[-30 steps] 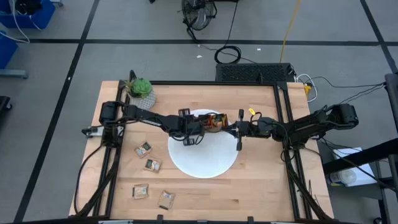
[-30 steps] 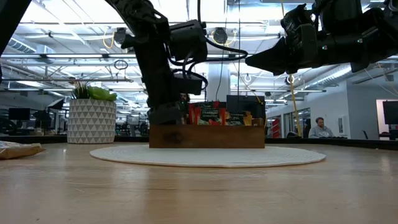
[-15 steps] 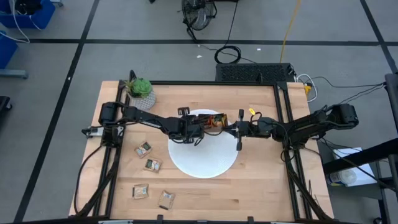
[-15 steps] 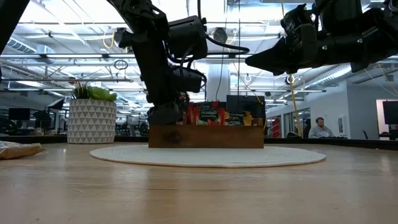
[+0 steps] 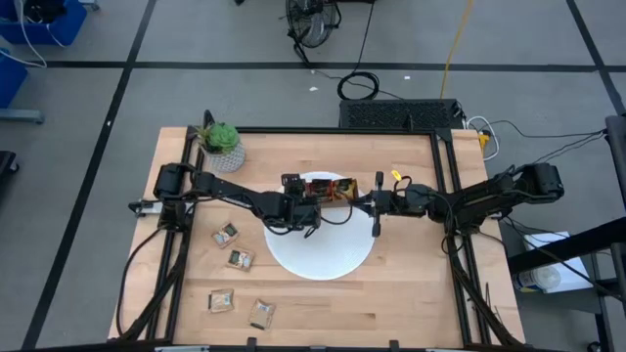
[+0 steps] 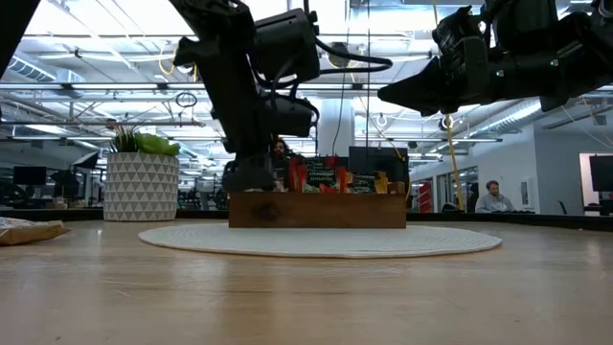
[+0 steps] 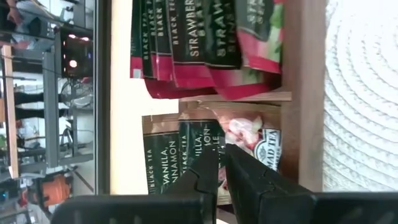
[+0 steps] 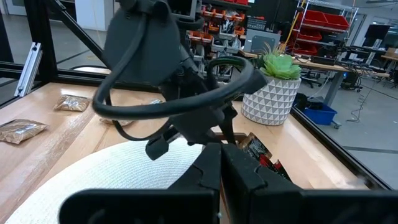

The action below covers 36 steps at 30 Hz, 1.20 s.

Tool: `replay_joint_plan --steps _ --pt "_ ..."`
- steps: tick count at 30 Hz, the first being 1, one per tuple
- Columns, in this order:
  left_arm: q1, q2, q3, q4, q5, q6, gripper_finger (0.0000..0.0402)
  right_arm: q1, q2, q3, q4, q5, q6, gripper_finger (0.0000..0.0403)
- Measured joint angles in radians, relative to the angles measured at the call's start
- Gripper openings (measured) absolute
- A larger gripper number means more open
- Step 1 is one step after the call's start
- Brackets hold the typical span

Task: Pick & Place Tea
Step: Put the brown tea bag into the left section of the wooden organizer

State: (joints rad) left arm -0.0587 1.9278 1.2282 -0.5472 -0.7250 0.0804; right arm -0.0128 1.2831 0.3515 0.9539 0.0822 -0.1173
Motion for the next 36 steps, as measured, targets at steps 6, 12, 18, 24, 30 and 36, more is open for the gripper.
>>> replay_joint_plan --steps 6,12,18,24,30,36 --pt "-0.020 -0.017 0.000 -0.014 -0.032 0.050 0.0037 0.000 0.000 0.000 0.003 0.000 0.000 0.0000" --pt "-0.031 -0.132 0.002 -0.036 0.000 -0.035 0.0037 0.000 0.000 0.000 0.005 0.000 0.000 0.0000" --pt "0.071 -0.161 0.004 -0.057 0.331 -0.210 0.0046 0.000 0.000 0.000 0.001 0.000 0.000 0.0000" --pt "0.142 -0.087 0.004 -0.037 0.486 -0.132 0.0089 0.000 0.000 0.000 0.006 0.000 0.000 0.0000" --pt "0.162 -0.021 0.003 -0.007 0.461 -0.086 0.0043 0.000 0.000 0.000 0.006 0.000 0.000 0.0000" --pt "0.171 -0.017 0.002 -0.007 0.522 -0.073 0.0012 0.000 0.000 0.000 0.002 0.000 0.000 0.0000"
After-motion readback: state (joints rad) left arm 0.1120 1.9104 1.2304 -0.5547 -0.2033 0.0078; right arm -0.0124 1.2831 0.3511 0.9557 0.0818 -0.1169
